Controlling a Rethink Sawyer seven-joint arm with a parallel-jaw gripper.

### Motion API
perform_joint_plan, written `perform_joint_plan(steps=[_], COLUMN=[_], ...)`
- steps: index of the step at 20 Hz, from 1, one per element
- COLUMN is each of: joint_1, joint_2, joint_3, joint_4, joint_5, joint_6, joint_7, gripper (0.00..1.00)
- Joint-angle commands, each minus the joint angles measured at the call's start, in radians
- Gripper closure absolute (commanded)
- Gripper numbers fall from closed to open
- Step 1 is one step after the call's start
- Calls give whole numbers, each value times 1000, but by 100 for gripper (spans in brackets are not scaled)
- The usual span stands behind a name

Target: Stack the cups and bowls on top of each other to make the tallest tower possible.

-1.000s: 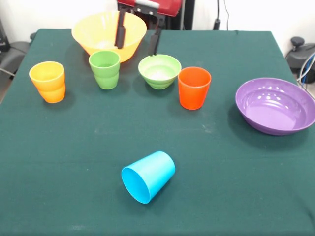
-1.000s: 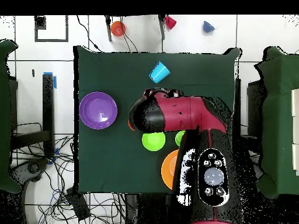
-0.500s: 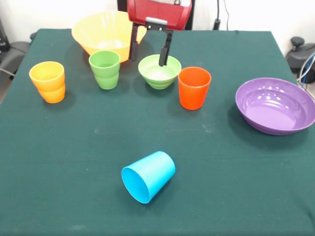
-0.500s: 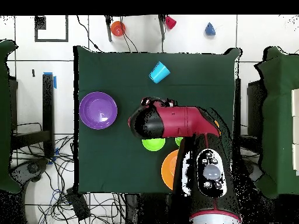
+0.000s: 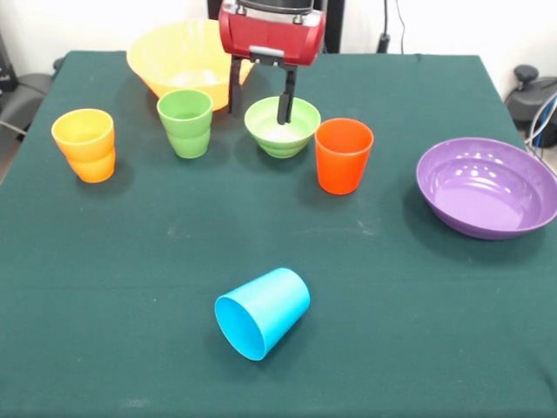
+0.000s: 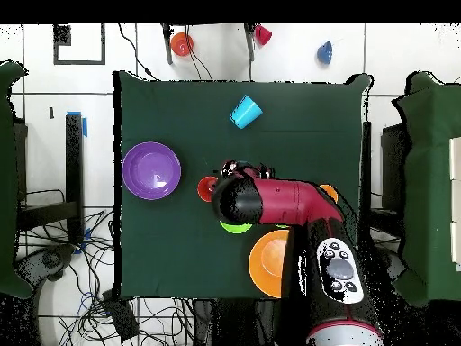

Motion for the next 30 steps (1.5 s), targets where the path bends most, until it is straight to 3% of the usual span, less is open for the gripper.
perform_joint_plan(steps=[1, 14, 30], joint_1=[-29, -67, -87], joint_2=[69, 49, 79], joint_3=[138, 198, 221], joint_4=[93, 144, 163], joint_5=[55, 135, 139], joint_6=[-90, -148, -212], joint_7=[156, 162, 155], gripper=[0, 0, 0])
